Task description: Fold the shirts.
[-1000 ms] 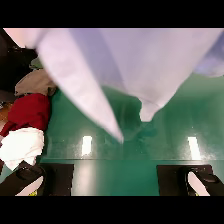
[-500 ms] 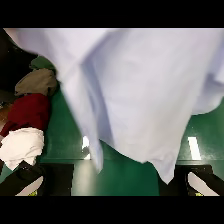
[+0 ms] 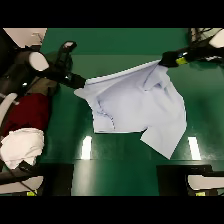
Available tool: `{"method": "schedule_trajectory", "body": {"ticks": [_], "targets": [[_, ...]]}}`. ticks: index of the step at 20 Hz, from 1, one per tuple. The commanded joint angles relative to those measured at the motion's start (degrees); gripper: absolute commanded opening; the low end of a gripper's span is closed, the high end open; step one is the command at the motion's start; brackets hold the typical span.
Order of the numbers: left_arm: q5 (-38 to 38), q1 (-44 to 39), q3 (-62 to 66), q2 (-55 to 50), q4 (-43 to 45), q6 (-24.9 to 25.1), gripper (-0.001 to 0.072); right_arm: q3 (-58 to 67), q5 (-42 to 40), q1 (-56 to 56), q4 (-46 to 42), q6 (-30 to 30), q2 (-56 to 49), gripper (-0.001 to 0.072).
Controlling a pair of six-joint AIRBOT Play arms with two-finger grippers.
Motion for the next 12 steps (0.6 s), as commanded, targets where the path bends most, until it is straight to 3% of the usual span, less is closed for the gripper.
{"method": "schedule_trajectory", "body": {"ticks": [1, 2, 3, 4, 5, 8, 12], "targets": [[6.86, 3.56, 1.42, -6.01, -2.51, 0.55, 0.0027, 4.09, -3.89, 0.28, -0.74, 0.35, -7.58, 0.0016], [6.73, 4.07, 2.23, -5.99, -2.73, 0.5, 0.0273, 5.88, -3.52, 0.02, -0.81, 0.35, -8.68, 0.0027], [5.64, 4.26, 3.04, -5.99, -2.67, 0.55, 0.0575, 7.34, -2.95, -0.13, -0.79, 0.35, -9.2, 0.0178], [3.3, 4.35, 4.09, -5.84, -2.58, 0.63, 0.0638, 8.66, -1.97, -0.66, -0.76, 0.33, -9.35, 0.0407], [0.24, 4.35, 5.35, -5.62, -2.16, 0.7, 0.0638, 9.94, 0.04, -1.22, -0.81, 0.33, -9.29, 0.044], [-7.74, 3.65, 6.49, -3.85, -3.89, 0.61, 0.0637, 13.03, 12.13, -3.98, -0.83, 0.31, -8.13, 0.0439], [-8.46, -5.2, 0.11, -1.55, -3.23, -0.11, 0.0637, 4.24, 15.87, -8.07, -0.83, 0.31, 0.66, 0.0438]]}}
